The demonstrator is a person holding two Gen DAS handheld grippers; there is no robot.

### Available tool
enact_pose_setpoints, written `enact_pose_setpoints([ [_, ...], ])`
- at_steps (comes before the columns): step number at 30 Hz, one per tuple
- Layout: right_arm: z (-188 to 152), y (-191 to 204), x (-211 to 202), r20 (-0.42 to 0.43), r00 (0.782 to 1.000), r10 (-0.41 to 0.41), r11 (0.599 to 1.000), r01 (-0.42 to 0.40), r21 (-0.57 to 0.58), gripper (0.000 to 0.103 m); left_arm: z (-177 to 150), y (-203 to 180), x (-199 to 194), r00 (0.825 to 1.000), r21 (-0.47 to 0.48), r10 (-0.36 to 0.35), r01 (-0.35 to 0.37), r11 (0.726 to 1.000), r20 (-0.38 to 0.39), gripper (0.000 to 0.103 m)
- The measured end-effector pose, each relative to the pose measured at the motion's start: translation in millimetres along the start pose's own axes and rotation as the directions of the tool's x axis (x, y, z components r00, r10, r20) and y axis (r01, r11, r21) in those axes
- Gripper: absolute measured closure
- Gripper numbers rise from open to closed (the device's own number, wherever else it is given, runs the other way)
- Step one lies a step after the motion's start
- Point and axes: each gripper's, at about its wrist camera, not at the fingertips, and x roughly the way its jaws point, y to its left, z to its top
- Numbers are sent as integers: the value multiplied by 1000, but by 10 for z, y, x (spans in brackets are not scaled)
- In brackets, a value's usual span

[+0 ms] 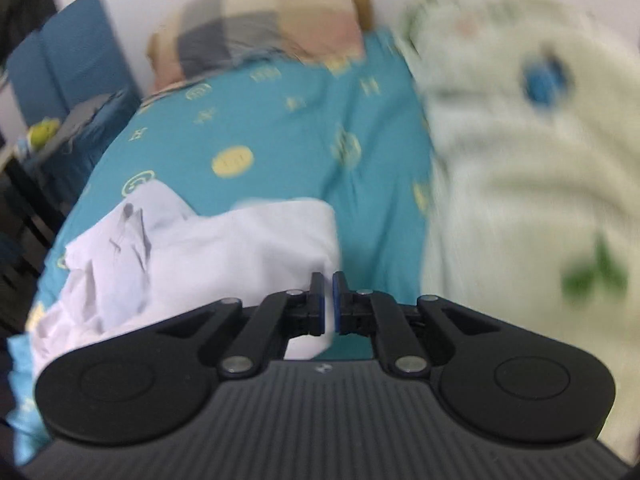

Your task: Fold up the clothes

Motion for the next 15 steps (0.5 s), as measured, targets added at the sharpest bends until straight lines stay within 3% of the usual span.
enact_pose_setpoints([
  [4,-116,-180,-214,64,994,85,987,-93,131,94,-122,-100,47,999,11,-3,3,1000,-52,47],
  [7,-65,-27,-352,134,983,127,988,-138,70,94,-122,-131,134,997,11,13,-12,1000,-71,47],
  [10,-81,112,-320,124,976,179,984,-179,-11,91,-50,-200,267,996,39,37,-34,999,-79,46],
  [12,-110,181,-264,94,972,214,977,-211,-34,78,1,-256,396,995,68,49,-43,997,-82,45],
  [14,-132,231,-138,53,968,244,970,-243,-29,40,47,-286,556,994,84,68,-61,995,-86,45],
  [15,-141,258,-76,43,965,258,966,-257,-28,35,60,-285,634,993,87,70,-63,994,-90,45],
])
